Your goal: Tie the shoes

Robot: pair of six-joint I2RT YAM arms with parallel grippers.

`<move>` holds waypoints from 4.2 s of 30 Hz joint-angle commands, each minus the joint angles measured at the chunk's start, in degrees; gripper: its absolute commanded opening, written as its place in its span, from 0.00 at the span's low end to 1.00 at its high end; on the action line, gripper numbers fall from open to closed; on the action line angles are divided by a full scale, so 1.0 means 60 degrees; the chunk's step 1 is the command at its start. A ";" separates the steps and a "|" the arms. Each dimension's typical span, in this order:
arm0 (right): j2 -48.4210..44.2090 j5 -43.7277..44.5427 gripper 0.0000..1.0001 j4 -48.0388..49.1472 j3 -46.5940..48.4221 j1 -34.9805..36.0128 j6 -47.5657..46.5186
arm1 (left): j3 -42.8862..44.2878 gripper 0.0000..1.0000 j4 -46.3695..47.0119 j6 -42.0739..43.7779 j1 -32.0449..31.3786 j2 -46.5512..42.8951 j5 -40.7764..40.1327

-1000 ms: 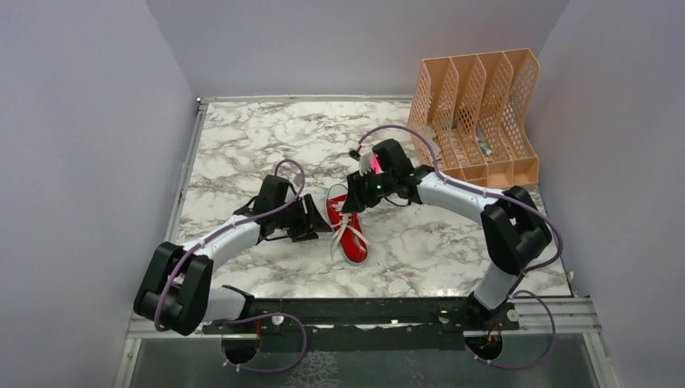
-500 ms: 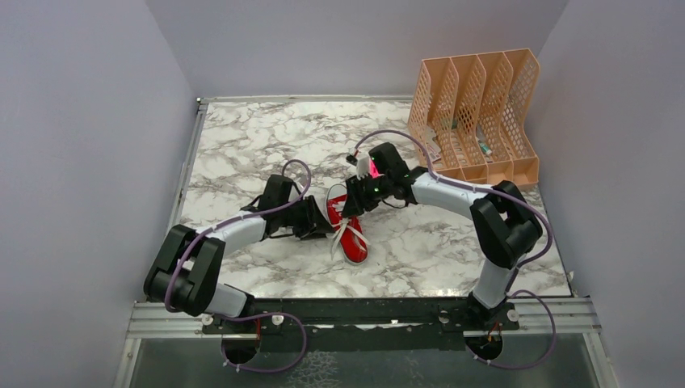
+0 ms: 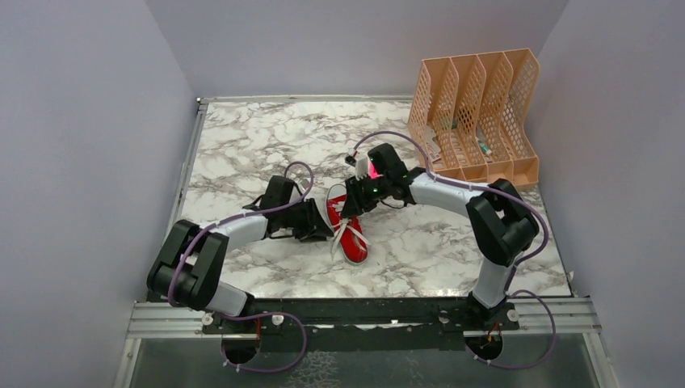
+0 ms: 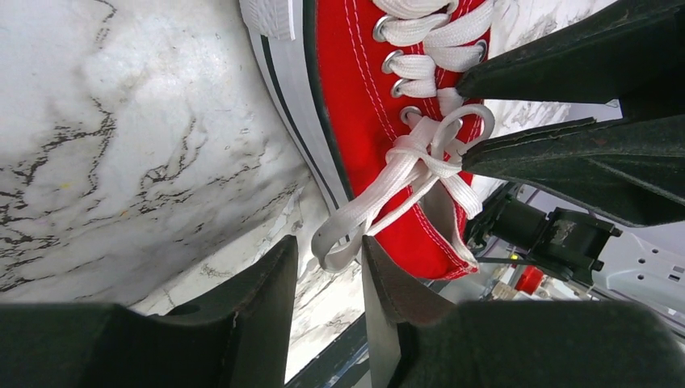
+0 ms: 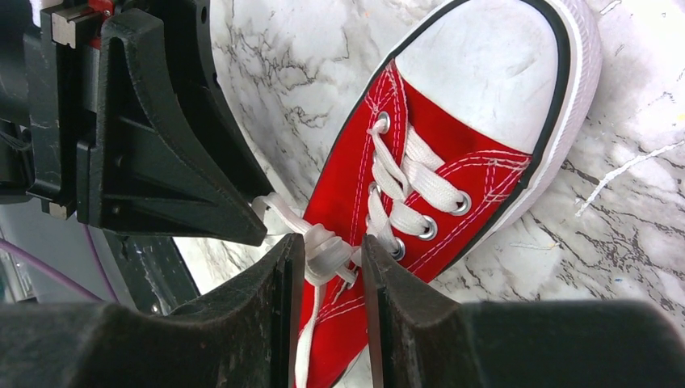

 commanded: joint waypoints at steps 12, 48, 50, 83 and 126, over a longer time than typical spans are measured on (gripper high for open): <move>-0.0355 0.0632 0.08 -0.0129 0.0031 0.0021 0.0535 | 0.0342 0.00 -0.0001 0.0353 0.0033 0.0394 0.0153; -0.1140 0.3640 0.00 0.1184 -0.2048 -0.1194 0.2878 | 0.0535 0.00 -0.2882 0.0399 0.0034 0.0864 -0.3167; -0.1204 0.3768 0.00 0.1298 -0.2174 -0.1274 0.2791 | 0.0533 0.00 -0.2908 0.0427 0.0035 0.0814 -0.3341; -0.3205 0.0992 0.69 -0.1299 -0.1659 -0.0962 0.1190 | 0.1934 0.65 -0.1948 0.0452 -0.1029 -0.0929 -0.1562; -0.2047 0.0441 0.70 -0.0255 -0.1417 -0.0964 0.1854 | -0.0818 0.00 -0.2940 -0.0705 -0.1387 -0.2556 -0.1457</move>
